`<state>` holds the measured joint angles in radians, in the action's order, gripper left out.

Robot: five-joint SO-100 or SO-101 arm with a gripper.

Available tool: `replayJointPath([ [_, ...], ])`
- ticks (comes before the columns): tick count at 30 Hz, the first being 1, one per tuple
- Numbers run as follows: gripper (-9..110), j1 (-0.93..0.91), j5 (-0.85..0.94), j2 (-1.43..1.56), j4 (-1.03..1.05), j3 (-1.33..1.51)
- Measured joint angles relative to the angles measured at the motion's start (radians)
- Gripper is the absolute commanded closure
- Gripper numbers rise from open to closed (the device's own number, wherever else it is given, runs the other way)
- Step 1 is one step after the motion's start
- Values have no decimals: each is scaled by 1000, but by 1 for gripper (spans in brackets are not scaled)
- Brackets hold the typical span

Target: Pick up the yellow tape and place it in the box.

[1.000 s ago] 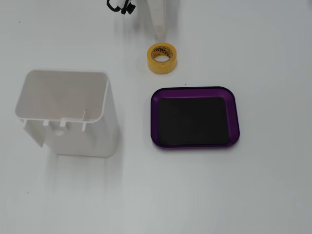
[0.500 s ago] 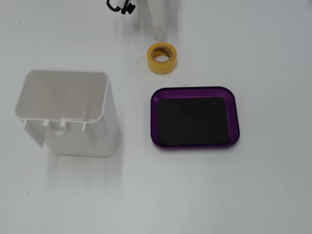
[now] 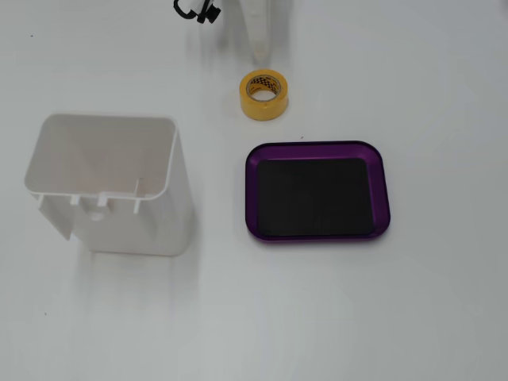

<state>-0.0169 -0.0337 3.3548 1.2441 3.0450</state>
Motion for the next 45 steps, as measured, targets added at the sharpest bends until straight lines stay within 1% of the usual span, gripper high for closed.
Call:
replayJointPath([
  [11, 101, 0, 11, 0, -3, -2],
  [16, 101, -23, 155, 0, -58, -29],
  [20, 101, -101, 304, 0, -110, -87],
  [24, 100, -178, 344, 0, -118, -130],
  [30, 94, -199, 407, -46, -118, -156],
  [33, 94, -212, 411, -130, -118, -209],
  [38, 92, -199, 419, -397, -98, -388],
  [42, 86, -130, 420, -666, -28, -571],
  [45, 85, -63, 420, -844, 26, -701],
])
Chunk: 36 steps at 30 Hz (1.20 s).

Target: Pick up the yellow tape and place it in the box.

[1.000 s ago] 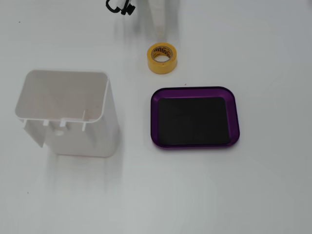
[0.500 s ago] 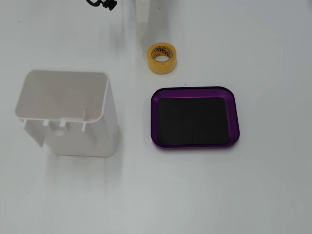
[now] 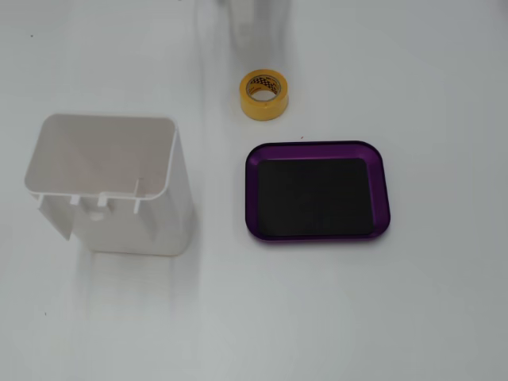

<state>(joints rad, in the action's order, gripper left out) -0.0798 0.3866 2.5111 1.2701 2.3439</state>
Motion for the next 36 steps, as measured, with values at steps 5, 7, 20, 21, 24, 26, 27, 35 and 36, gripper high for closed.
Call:
replayJointPath([
  [5, 85, 101, -12, -186, 15, -114],
  [7, 85, 127, -14, -230, 15, -124],
  [20, 85, 137, -15, -442, -150, -127],
  [21, 85, 137, -15, -460, -163, -127],
  [24, 85, 104, -15, -514, -184, -127],
  [26, 85, 74, -15, -529, -186, -127],
  [27, 85, 71, -15, -531, -186, -127],
  [35, 85, 61, -15, -529, -202, -81],
  [36, 85, 60, -15, -529, -215, -66],
])
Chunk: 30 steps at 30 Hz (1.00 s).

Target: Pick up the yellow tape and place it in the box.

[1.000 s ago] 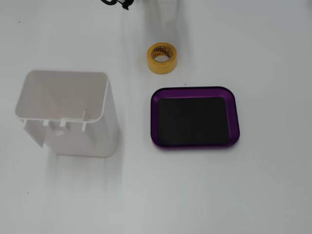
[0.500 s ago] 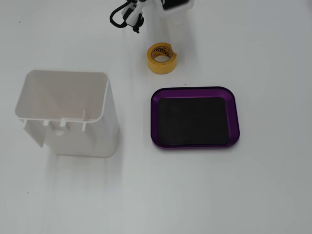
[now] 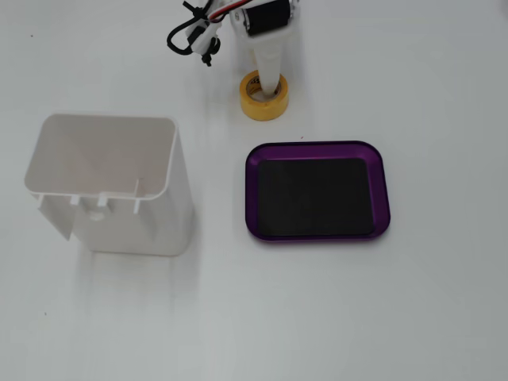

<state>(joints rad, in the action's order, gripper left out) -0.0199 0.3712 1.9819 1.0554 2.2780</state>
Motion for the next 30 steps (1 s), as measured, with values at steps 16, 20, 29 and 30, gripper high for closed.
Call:
replayJointPath([
  [16, 102, 2, 23, 34, -153, 132],
  [20, 102, 0, 23, 44, -129, 98],
  [29, 102, 132, -54, 156, -170, -135],
  [30, 102, 153, -57, 160, -193, -150],
])
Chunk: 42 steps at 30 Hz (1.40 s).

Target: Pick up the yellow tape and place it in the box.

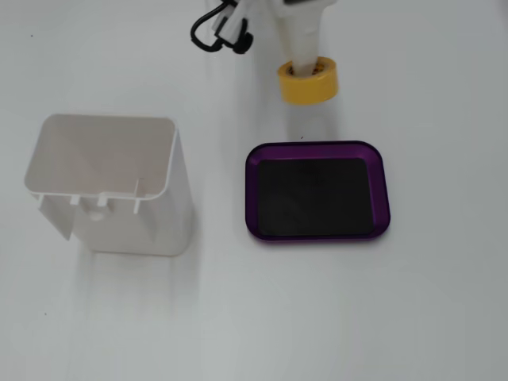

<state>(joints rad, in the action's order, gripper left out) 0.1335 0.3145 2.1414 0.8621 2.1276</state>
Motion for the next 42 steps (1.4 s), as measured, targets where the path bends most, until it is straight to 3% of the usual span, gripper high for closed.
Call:
replayJointPath([
  [10, 102, 41, -9, -183, -267, -52],
  [20, 102, -63, -83, -611, -288, -308],
  [28, 97, -86, -83, -673, -287, -341],
  [32, 91, -89, -81, -673, -224, -353],
  [42, 91, -94, -87, -641, 86, -538],
])
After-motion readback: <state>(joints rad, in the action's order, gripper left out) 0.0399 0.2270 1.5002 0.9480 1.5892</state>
